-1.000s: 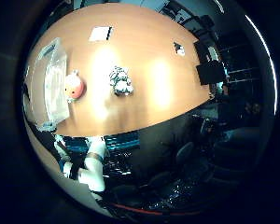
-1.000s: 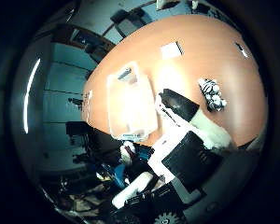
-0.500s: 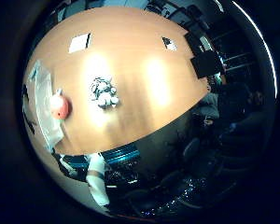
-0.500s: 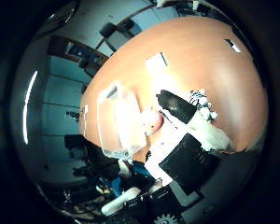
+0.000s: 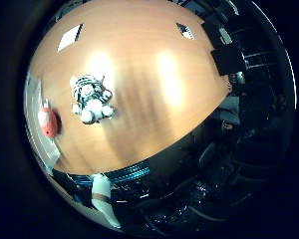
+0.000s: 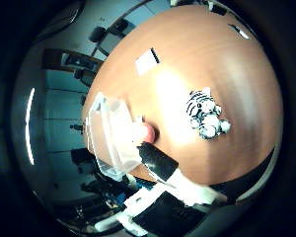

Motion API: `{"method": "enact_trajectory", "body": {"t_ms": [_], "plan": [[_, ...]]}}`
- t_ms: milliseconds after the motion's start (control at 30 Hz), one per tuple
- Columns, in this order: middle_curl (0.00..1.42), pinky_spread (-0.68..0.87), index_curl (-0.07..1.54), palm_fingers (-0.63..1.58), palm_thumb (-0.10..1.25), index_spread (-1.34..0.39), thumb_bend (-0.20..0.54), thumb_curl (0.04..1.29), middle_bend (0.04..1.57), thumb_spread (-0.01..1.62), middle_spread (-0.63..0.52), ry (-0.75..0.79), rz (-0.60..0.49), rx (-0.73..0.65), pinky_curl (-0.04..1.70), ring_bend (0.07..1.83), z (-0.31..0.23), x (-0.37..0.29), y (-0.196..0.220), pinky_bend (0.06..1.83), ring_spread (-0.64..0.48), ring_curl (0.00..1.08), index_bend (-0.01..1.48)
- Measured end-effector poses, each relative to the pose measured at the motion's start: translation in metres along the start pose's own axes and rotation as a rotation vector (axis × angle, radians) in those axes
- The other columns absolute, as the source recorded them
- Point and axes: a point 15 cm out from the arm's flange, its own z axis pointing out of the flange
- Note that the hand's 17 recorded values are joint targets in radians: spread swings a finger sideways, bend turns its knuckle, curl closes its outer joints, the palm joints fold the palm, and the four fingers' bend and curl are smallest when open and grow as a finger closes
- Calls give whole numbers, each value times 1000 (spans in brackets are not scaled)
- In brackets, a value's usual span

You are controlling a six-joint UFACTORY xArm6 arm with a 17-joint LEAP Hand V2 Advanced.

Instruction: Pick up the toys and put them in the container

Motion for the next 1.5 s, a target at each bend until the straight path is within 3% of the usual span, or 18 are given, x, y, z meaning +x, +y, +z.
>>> {"method": "enact_trajectory", "body": {"t_ms": [700, 967, 1300, 1400, 1467, 1500], "plan": [[339, 437, 267, 180, 368, -260, -26, 270, 218, 1027, 88, -4, 23, -95, 284, 361, 135, 29, -32, 430, 208, 231, 154], [340, 443, 266, 208, 369, -250, -26, 271, 231, 1026, 82, -20, 21, -150, 281, 377, 181, 23, -15, 421, 210, 234, 155], [346, 445, 272, 293, 384, -230, -24, 274, 269, 1030, 43, 5, -2, -192, 268, 409, 198, 15, -9, 387, 197, 232, 165], [381, 418, 280, 527, 439, -252, -14, 283, 376, 1046, -65, 15, -5, -186, 244, 519, 194, 15, -10, 356, 30, 254, 178], [408, 319, 302, 733, 512, -279, 1, 298, 446, 1062, -127, 16, -8, -184, 226, 614, 192, 14, -9, 353, -66, 274, 215], [436, 184, 318, 900, 570, -310, 8, 309, 498, 1075, -174, 17, -9, -183, 226, 693, 191, 14, -8, 398, -140, 300, 230]]}}
